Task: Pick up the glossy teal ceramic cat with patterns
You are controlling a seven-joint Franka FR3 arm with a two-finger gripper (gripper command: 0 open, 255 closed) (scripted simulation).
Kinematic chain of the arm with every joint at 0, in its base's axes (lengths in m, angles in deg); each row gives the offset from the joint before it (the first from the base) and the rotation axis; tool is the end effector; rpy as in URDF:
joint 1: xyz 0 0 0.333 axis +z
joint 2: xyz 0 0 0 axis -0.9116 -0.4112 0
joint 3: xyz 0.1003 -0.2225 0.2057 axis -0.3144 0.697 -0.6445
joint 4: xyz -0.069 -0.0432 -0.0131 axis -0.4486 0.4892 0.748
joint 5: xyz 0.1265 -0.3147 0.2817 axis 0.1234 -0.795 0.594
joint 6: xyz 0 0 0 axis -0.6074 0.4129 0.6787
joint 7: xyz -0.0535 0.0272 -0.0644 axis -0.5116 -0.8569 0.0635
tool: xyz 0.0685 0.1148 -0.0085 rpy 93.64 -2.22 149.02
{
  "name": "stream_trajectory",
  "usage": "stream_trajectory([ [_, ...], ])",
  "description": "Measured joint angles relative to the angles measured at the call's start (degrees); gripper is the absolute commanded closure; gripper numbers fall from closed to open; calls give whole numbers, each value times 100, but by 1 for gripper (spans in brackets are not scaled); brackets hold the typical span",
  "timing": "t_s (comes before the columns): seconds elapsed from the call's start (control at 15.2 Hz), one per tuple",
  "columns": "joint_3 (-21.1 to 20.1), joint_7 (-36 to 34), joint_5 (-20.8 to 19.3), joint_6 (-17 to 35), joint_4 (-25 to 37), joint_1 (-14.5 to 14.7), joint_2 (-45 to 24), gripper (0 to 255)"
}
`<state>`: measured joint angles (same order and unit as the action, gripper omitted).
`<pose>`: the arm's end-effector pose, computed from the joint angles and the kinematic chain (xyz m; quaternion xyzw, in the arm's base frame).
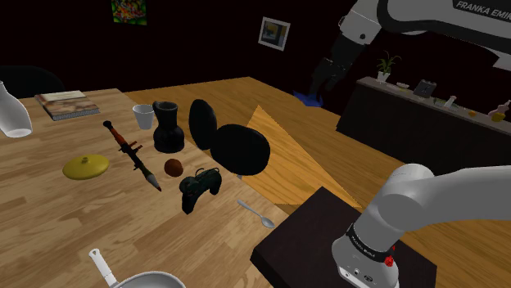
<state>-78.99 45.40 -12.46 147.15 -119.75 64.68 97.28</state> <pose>0.3613 -0.0023 0.6192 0.9926 -0.0367 0.1148 0.0166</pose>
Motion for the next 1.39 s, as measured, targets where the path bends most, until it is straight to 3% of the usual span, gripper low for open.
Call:
stream_trajectory([
  [0.2, -140, -307, 84, 160, -215, -52, 54, 0],
  [0.66, -1047, -2126, 616, 1212, -1209, -288, 10, 0],
  [1.06, -2010, -3826, 1066, 2239, -1566, -540, -619, 0],
  [1.39, -2873, -5272, 1236, 3153, -1610, -919, -1441, 0],
])
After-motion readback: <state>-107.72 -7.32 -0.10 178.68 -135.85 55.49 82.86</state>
